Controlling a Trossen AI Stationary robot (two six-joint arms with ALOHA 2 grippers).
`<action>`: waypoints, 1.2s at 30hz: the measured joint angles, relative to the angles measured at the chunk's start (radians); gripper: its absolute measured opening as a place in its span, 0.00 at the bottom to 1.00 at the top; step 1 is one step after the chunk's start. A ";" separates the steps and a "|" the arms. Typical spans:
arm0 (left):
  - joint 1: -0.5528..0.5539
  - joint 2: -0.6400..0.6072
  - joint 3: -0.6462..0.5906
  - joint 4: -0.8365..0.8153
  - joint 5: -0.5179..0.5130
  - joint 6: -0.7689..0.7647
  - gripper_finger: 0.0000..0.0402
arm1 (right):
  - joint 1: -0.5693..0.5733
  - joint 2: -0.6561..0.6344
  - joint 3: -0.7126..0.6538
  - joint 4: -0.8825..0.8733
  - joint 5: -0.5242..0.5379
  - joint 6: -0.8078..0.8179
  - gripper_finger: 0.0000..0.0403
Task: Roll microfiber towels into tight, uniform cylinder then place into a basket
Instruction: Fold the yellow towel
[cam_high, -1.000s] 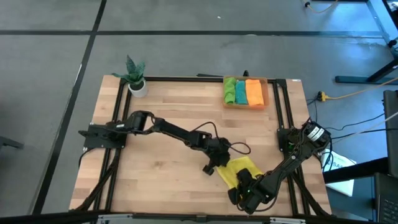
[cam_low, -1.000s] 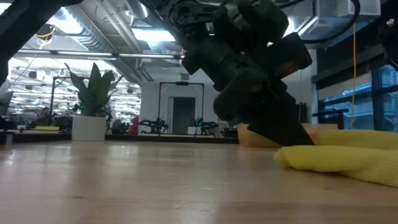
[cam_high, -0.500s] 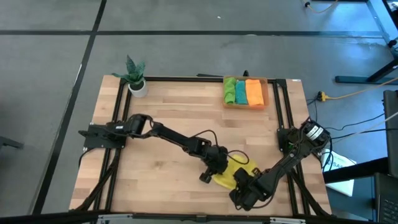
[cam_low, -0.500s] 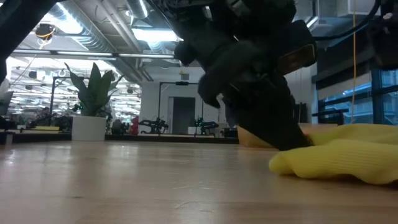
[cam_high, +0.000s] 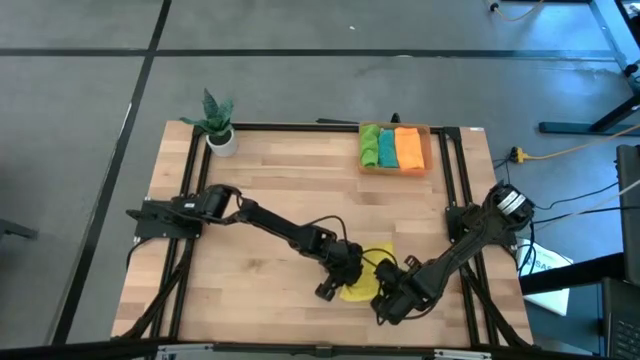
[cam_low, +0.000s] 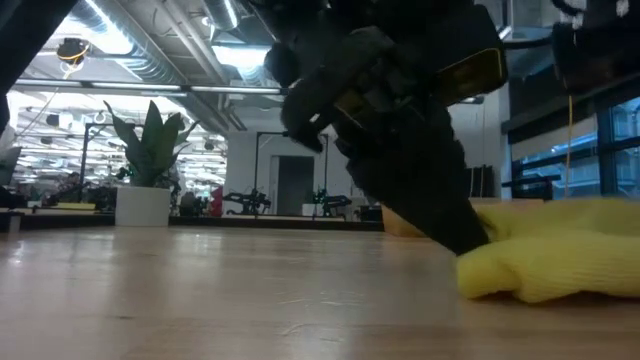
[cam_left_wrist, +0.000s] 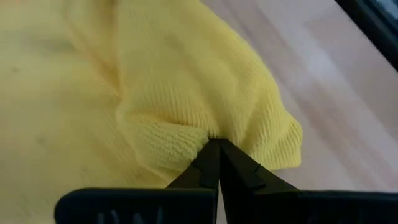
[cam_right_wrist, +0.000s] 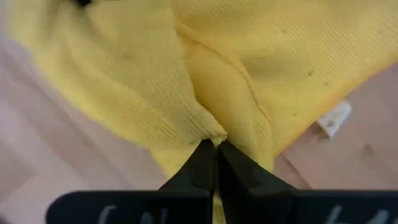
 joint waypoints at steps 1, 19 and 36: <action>0.004 -0.008 0.000 -0.002 -0.008 0.002 0.00 | 0.000 -0.017 0.001 -0.004 0.000 0.001 0.03; 0.033 -0.105 0.002 -0.087 -0.056 0.038 0.00 | -0.001 -0.177 0.004 -0.056 0.062 0.003 0.03; 0.024 -0.103 0.003 -0.002 -0.051 0.049 0.00 | -0.041 -0.177 0.004 -0.059 0.050 0.001 0.15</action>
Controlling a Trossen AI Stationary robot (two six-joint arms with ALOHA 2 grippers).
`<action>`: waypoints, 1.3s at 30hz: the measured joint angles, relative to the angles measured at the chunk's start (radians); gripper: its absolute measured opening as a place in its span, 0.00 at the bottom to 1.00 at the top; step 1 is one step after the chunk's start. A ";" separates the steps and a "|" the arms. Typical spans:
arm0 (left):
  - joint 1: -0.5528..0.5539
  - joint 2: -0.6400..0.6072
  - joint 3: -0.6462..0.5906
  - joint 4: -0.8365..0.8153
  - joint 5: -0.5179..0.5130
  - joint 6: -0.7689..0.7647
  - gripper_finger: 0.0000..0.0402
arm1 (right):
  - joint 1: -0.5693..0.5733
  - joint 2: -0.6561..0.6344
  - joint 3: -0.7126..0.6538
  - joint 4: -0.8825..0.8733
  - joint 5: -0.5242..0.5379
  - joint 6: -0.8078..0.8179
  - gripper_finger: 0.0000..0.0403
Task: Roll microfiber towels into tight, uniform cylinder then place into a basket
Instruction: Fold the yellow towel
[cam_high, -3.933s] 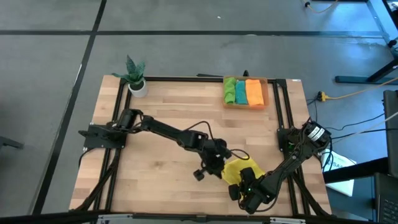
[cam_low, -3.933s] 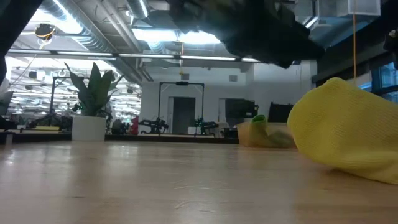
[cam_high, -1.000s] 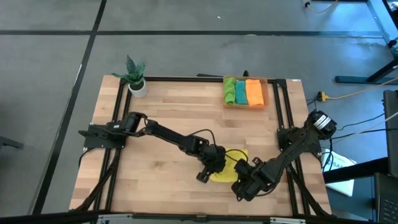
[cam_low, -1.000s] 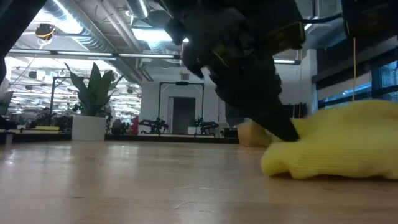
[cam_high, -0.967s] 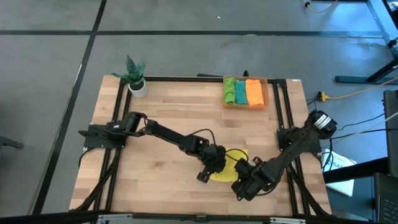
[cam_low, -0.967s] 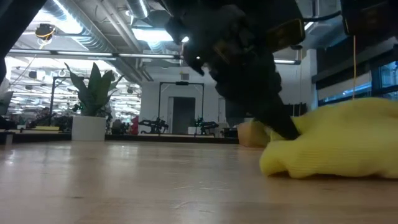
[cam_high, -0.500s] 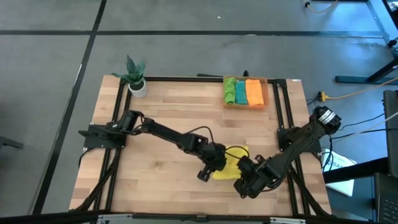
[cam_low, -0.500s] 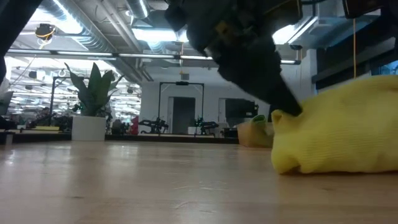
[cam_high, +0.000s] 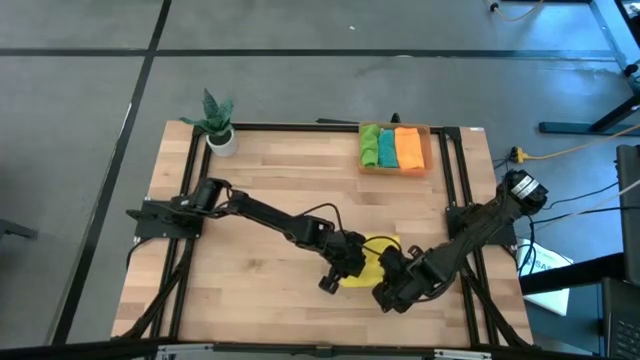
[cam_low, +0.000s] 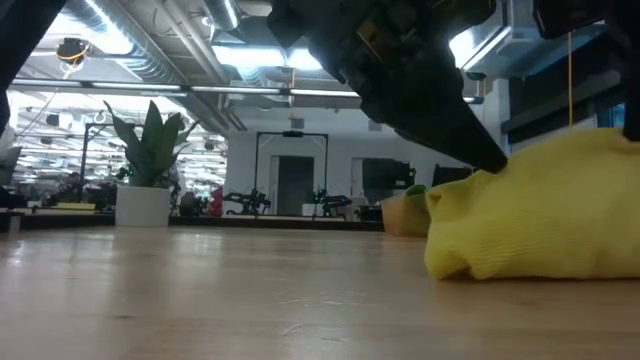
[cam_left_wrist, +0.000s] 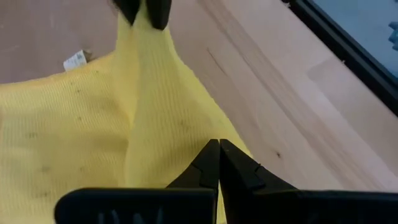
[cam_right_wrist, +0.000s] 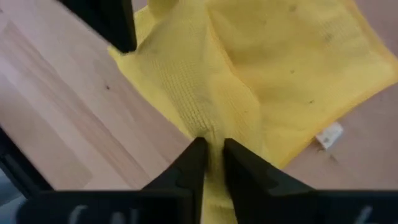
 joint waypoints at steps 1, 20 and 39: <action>0.000 0.005 0.001 0.006 0.000 0.000 0.00 | -0.005 0.000 0.000 -0.003 0.000 0.000 0.18; 0.016 -0.029 0.002 -0.105 0.005 0.083 0.00 | 0.002 -0.084 0.000 -0.028 -0.062 -0.013 0.31; -0.111 -0.046 0.002 -0.159 -0.407 0.116 0.06 | 0.087 -0.044 0.001 0.225 -0.052 -0.234 0.31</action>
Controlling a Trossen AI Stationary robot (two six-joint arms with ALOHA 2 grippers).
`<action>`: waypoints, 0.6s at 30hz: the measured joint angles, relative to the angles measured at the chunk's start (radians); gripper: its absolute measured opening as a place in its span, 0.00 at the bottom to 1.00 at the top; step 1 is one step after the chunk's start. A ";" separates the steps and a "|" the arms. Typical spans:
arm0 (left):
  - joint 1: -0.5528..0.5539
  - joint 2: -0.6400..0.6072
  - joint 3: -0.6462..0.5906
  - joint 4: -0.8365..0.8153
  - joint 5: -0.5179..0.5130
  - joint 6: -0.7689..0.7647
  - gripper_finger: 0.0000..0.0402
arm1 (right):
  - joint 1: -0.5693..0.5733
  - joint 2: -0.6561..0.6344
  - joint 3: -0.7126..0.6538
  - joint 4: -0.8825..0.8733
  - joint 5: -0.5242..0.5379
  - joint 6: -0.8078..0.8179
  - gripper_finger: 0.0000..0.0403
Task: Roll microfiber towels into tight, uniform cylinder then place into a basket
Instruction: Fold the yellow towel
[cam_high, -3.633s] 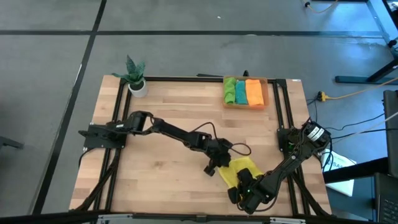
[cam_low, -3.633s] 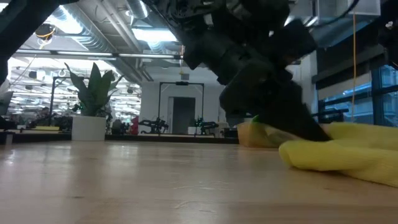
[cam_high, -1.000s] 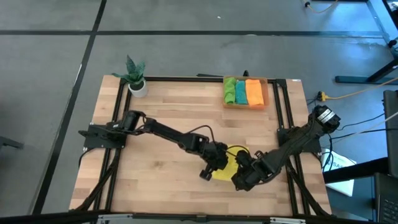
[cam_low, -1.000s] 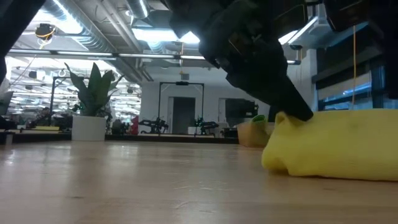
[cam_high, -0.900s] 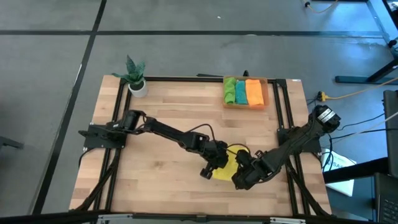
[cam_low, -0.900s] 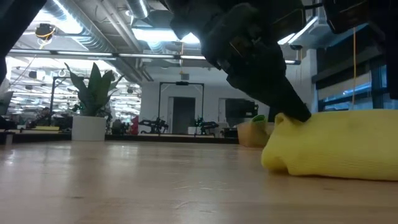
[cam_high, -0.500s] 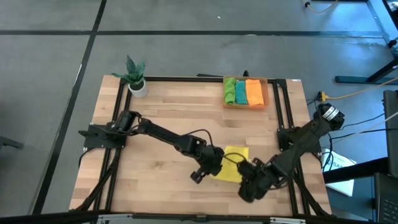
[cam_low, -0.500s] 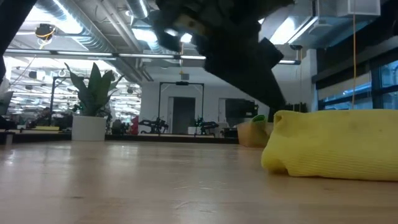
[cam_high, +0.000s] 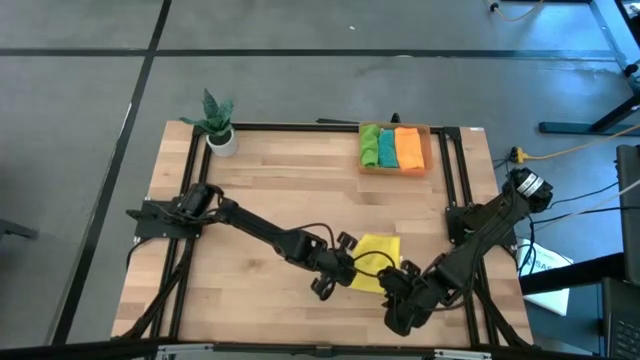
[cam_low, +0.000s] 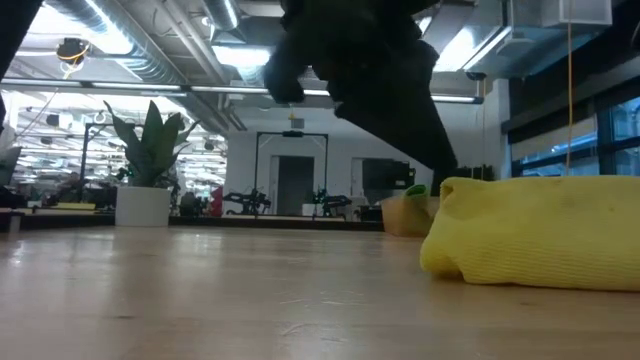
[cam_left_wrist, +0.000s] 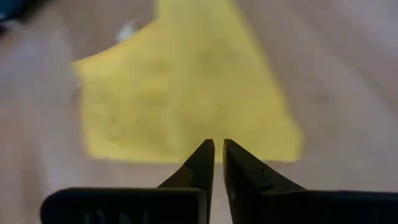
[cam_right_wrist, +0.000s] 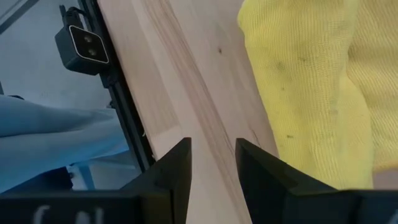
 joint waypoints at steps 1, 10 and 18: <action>-0.002 0.000 0.000 -0.003 -0.037 0.006 0.07 | 0.000 0.000 0.000 0.000 0.000 0.000 0.31; -0.018 -0.002 0.000 -0.006 -0.023 0.091 0.06 | 0.000 0.000 0.000 0.000 0.000 0.002 0.31; -0.041 -0.002 0.000 0.000 -0.069 0.046 0.00 | 0.000 0.000 0.000 0.003 0.000 0.004 0.31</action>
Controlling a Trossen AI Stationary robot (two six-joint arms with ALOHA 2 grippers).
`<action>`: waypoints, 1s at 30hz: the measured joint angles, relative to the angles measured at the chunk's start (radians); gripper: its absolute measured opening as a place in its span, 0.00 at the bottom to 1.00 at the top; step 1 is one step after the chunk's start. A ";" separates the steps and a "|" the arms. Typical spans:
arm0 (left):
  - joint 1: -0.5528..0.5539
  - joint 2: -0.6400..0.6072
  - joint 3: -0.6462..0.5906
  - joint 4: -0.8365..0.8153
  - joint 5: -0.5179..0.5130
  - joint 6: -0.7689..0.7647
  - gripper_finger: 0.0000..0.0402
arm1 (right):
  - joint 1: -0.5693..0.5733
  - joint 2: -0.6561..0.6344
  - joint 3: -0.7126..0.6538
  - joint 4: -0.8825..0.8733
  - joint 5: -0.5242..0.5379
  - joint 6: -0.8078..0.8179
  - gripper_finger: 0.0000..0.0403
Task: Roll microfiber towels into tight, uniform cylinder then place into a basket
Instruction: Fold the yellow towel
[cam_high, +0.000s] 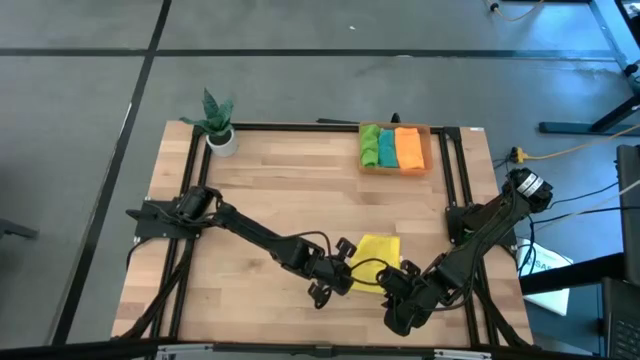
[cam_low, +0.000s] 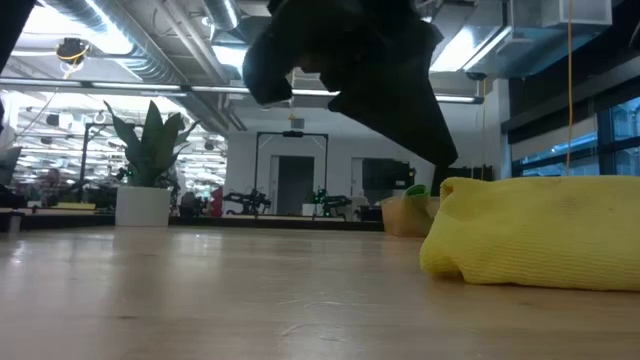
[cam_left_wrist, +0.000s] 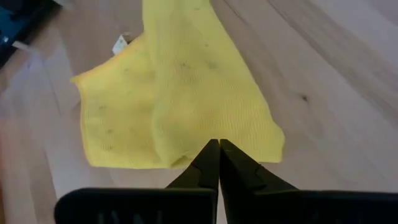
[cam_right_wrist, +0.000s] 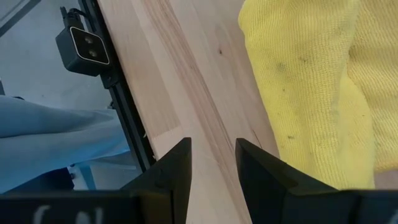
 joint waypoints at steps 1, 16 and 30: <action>-0.001 0.000 0.000 0.003 0.000 -0.003 0.00 | 0.000 0.000 0.000 0.000 0.000 0.000 0.31; 0.023 -0.002 0.000 0.076 0.002 -0.139 0.04 | 0.000 0.000 0.000 0.000 0.001 0.001 0.31; 0.082 -0.002 0.000 0.077 0.391 -0.265 0.19 | 0.000 0.000 0.000 0.001 0.001 -0.001 0.31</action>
